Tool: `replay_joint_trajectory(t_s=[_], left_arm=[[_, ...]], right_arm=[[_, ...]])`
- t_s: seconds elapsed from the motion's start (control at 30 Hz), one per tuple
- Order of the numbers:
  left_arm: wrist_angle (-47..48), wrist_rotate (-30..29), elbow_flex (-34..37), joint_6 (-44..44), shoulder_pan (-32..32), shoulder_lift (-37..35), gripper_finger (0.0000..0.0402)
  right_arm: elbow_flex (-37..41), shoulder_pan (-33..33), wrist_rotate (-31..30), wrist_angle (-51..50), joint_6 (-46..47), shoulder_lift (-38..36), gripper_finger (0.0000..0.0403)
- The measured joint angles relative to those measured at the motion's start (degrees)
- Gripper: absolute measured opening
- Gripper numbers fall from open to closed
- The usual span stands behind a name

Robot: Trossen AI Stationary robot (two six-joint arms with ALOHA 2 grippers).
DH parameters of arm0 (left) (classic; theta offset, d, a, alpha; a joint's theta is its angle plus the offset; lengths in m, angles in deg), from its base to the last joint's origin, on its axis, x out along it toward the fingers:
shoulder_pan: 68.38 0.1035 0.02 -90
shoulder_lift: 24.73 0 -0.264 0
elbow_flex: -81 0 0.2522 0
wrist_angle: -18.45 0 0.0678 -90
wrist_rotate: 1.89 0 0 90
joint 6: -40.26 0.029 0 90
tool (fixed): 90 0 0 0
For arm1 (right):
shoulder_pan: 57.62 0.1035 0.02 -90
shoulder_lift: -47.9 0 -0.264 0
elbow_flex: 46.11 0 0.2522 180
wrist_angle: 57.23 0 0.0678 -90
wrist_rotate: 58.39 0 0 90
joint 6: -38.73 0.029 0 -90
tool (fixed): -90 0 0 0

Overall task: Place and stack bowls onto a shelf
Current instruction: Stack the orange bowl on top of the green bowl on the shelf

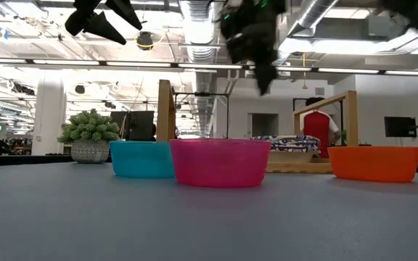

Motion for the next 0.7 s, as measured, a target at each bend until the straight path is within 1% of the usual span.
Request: replay_joint_trajectory(t_s=[0.1,0.2,0.3,0.37,0.47,0.53,0.6,0.7], left_arm=[[0.04,0.58,0.00,0.02,0.00,0.02,0.0274],[0.07,0.84,0.00,0.07,-0.01,0.02,0.0274],[0.09,0.93,0.00,0.07,-0.02,0.00,0.0274],[0.09,0.93,0.00,0.24,0.12,0.01,0.0274],[0.11,1.25,0.00,0.53,0.79,0.00,0.0274],[0.11,1.33,0.00,0.52,1.38,0.01,0.0274],[0.11,1.39,0.00,0.51,1.98,0.02,0.0274],[0.09,2.44,0.00,0.46,2.84,0.01,0.0274]], right_arm=[[11.99,3.11,-0.19,3.60,5.24,-9.43,0.0189],[26.43,7.05,-0.17,9.99,12.76,-19.04,0.0189],[40.43,11.21,-0.17,19.16,22.06,-27.49,0.0189],[48.00,13.81,-0.66,25.90,28.42,-31.49,0.0189],[56.44,17.61,-4.19,32.82,35.73,-34.48,0.0189],[60.38,19.72,-7.21,34.78,38.75,-34.93,0.0189],[63.00,21.36,-8.56,36.01,40.55,-34.25,0.0189],[65.09,22.98,-8.51,37.77,41.57,-32.28,0.0189]])
